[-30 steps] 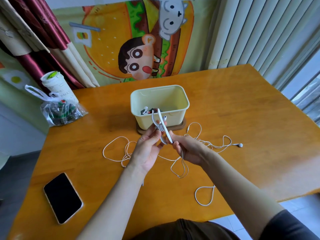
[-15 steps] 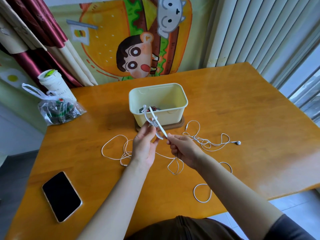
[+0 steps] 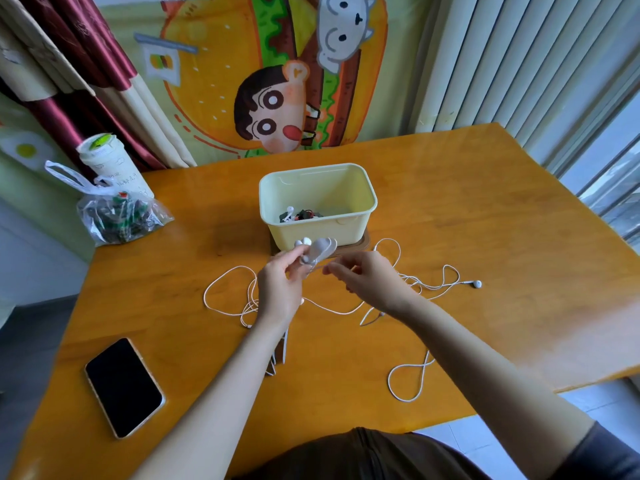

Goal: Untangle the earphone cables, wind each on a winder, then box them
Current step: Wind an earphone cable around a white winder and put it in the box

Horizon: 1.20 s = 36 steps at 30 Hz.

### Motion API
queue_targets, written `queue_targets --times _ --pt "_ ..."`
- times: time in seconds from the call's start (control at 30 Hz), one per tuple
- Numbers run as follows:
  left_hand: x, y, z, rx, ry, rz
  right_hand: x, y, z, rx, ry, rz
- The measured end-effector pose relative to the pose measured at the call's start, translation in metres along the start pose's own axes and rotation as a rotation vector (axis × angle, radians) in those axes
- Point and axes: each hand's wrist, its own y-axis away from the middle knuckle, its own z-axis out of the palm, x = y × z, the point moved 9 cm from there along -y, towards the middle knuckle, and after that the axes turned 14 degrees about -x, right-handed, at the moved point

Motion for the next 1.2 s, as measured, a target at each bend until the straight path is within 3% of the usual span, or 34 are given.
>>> queue_targets --times 0.17,0.47,0.67,0.87,1.0,1.2 --pt "0.011 0.005 0.012 -0.145 -0.061 0.099 -0.003 0.002 -0.038 0.141 0.235 -0.018" --pt "0.025 0.011 0.033 -0.408 0.351 0.041 0.006 -0.002 -0.061 0.27 0.204 -0.035" --pt "0.029 0.005 0.03 -0.26 0.747 -0.01 0.024 -0.005 -0.036 0.191 -0.042 -0.017" --pt "0.025 0.005 0.039 -0.256 1.035 -0.079 0.028 -0.011 -0.006 0.066 -0.335 -0.015" --pt "0.016 0.006 0.043 -0.238 1.107 -0.133 0.031 -0.014 0.016 -0.055 -0.359 0.046" --pt "-0.007 0.004 0.033 -0.028 1.107 -0.222 0.026 -0.009 0.029 -0.02 -0.25 0.044"
